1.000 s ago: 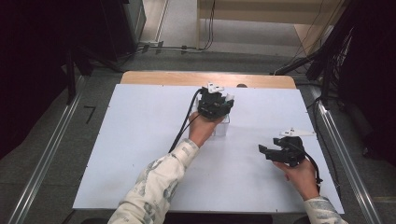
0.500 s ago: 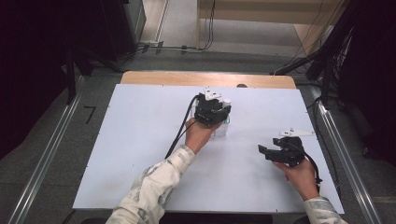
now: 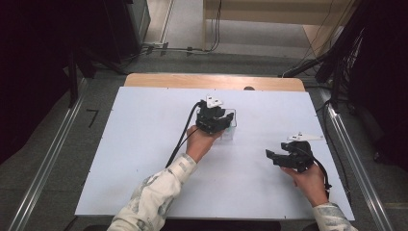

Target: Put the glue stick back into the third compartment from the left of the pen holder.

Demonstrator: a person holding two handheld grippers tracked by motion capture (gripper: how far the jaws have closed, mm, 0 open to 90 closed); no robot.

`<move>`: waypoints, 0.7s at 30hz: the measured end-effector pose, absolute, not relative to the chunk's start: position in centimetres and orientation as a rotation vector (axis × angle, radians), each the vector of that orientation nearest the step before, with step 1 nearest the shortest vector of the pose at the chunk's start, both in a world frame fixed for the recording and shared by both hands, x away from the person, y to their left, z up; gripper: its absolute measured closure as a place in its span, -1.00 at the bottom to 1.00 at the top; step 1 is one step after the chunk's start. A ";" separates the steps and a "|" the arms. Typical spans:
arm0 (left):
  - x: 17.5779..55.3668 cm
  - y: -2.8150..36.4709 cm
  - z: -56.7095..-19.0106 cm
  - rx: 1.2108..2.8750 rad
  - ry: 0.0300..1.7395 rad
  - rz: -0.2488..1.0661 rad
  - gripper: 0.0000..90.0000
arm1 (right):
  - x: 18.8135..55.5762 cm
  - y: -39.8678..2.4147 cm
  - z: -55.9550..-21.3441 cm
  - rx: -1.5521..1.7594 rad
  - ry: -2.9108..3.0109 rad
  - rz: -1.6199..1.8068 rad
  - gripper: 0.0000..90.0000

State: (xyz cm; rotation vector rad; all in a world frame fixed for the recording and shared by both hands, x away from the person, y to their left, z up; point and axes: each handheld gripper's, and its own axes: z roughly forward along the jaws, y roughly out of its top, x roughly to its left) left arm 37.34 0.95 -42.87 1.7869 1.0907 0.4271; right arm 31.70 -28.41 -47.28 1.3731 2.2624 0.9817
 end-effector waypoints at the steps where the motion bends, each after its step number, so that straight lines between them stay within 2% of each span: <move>1: 37.3 1.0 -42.8 1.787 1.089 0.429 0.33 | 31.7 -28.4 -47.3 1.374 2.262 0.982 -0.41; 4: 36.9 1.0 -42.7 1.790 1.080 0.436 0.32 | 31.7 -28.4 -47.3 1.375 2.262 0.980 -0.41; 13: 35.7 1.7 -42.4 1.783 1.076 0.433 -0.08 | 31.7 -28.4 -47.3 1.378 2.258 0.977 -0.41; 21: 34.1 3.1 -42.2 1.778 1.073 0.456 -0.28 | 31.6 -28.5 -47.3 1.379 2.252 0.974 -0.41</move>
